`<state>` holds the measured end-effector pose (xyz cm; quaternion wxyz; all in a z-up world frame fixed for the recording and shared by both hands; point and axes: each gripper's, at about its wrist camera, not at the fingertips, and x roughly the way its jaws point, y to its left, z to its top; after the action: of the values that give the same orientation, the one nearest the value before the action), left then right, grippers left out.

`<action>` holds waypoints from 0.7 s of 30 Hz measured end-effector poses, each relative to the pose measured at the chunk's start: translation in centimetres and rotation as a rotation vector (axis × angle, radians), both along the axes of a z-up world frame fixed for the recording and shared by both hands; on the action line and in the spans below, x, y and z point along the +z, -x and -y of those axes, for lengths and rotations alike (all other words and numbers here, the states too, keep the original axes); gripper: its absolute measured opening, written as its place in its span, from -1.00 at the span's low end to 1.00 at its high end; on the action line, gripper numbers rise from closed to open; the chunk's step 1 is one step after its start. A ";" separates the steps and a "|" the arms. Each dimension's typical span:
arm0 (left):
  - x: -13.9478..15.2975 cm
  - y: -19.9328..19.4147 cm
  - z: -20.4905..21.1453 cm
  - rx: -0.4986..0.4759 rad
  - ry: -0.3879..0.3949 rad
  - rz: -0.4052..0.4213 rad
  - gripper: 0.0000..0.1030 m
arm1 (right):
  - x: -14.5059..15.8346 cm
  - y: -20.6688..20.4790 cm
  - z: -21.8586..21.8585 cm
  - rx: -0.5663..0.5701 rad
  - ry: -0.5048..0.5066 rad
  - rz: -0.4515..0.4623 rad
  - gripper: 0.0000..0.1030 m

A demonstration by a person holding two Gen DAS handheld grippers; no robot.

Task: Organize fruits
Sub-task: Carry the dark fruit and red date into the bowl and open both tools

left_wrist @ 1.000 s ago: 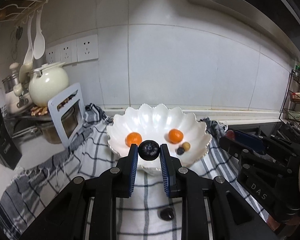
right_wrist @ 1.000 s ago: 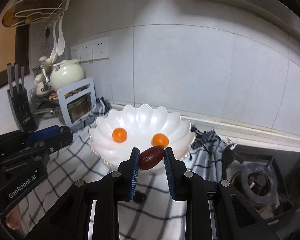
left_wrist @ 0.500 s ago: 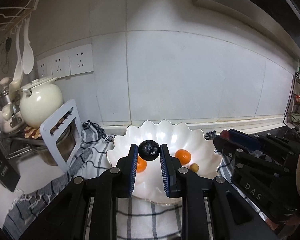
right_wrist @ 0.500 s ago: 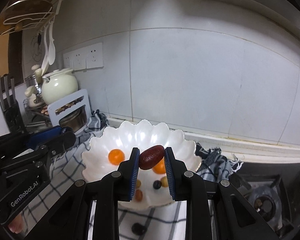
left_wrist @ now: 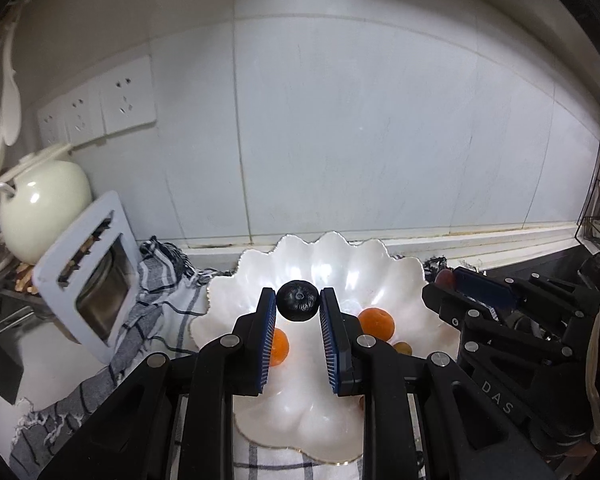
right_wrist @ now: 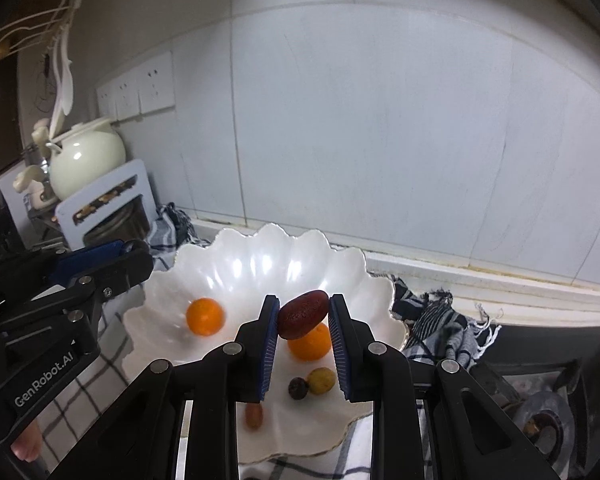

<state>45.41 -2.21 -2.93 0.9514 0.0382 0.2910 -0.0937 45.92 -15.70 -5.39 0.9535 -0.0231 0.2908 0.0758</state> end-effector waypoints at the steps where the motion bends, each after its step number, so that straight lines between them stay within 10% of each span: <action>1: -0.2 -0.4 0.1 0.000 0.000 -0.010 -0.55 | -0.2 -0.5 0.1 0.000 0.005 -0.010 -0.48; 21: -2.6 -5.7 1.6 -0.026 0.001 -0.159 -0.54 | -2.3 -4.7 1.4 -0.028 0.022 -0.117 -0.48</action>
<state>51.13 -3.85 -5.57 0.9239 0.0340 0.3653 -0.1091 50.61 -17.05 -7.65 0.9355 -0.0249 0.3471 0.0608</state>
